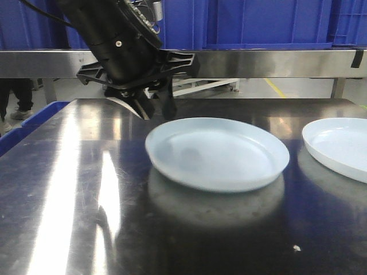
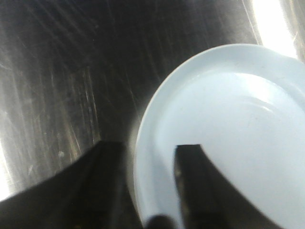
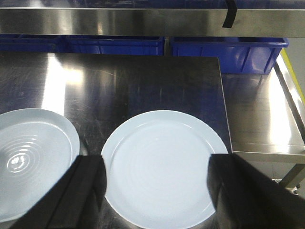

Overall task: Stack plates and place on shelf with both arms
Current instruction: 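Carry the plate toward the table center and lower it down, then open the left gripper and raise it away from the plate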

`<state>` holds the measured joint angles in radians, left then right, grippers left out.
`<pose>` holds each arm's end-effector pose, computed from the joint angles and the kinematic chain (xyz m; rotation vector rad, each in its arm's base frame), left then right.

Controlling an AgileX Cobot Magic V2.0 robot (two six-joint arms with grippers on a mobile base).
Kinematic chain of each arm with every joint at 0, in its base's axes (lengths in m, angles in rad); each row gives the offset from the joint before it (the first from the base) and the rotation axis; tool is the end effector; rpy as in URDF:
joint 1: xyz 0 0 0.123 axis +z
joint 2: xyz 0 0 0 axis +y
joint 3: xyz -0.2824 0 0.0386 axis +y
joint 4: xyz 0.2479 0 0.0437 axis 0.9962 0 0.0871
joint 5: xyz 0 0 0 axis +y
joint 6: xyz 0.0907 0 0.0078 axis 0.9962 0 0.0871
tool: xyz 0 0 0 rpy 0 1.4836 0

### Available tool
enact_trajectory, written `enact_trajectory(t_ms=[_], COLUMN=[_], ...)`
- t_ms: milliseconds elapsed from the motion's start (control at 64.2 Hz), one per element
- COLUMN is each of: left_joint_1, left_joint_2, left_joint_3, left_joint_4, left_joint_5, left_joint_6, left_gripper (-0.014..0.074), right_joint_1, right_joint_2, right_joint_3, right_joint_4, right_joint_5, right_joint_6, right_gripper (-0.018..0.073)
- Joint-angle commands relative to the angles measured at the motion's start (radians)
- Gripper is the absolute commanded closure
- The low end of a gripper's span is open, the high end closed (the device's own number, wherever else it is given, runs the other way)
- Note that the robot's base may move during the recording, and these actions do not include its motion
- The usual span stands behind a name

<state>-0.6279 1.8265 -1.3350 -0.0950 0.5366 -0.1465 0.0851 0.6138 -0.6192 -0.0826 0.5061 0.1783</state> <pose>0.3224 -0.2395 0.2345 0.5274 2.5019 -0.4034 0.1222 0.0068 0.3257 0.0467 1.9829 0.0843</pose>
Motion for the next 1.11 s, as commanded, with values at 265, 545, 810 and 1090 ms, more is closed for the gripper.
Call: enact_trajectory(t_ms=[265,545,810,1090], left_joint_1=[-0.003,0.045,0.191,0.418], left_joint_2=[-0.120,-0.316,-0.609,-0.907], left_joint_3=[-0.033,-0.033,0.064,0.321], left_joint_4=[-0.002,0.013,0.095,0.105], left_joint_5=[-0.001,0.012,-0.063,-0.198], left_joint_6=[-0.011,-0.015,-0.060,-0.061], left_gripper=[0.0404,0.0508,0.0508,0.0508], right_joint_1=[0.003,0.003,0.003,0.003], right_joint_2=[0.003,0.003,0.003,0.003], right_joint_3=[-0.039,-0.039,-0.039,-0.039], right_joint_4=[-0.016,-0.016,-0.016,-0.016], right_joint_5=[-0.068,-0.068,-0.068,-0.068], right_joint_6=[-0.001,-0.001,-0.001,-0.001], right_gripper=[0.0002,0.0002,0.0002,0.0002])
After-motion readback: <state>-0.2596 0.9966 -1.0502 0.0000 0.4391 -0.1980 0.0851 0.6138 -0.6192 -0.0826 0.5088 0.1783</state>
